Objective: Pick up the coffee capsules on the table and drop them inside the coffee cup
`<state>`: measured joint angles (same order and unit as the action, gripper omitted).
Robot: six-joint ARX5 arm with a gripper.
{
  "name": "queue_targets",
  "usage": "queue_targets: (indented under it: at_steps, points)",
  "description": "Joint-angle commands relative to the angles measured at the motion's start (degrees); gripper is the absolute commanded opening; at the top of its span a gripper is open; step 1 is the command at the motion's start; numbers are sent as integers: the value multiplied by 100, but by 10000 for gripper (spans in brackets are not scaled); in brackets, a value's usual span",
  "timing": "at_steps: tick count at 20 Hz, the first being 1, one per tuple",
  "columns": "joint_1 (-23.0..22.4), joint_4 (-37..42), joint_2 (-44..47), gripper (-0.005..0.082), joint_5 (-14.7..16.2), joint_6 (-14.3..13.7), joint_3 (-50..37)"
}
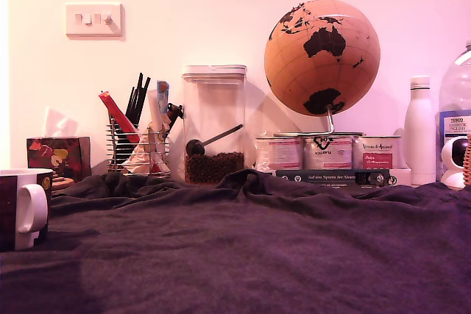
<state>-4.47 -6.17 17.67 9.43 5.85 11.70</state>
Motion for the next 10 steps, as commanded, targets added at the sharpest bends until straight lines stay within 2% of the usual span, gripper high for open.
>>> queue_targets:
  at_steps: [1, 10]
  points:
    - [-9, -142, -245, -24, -9, 17, -125]
    - [-9, -769, -1567, -24, -120, 17, -542]
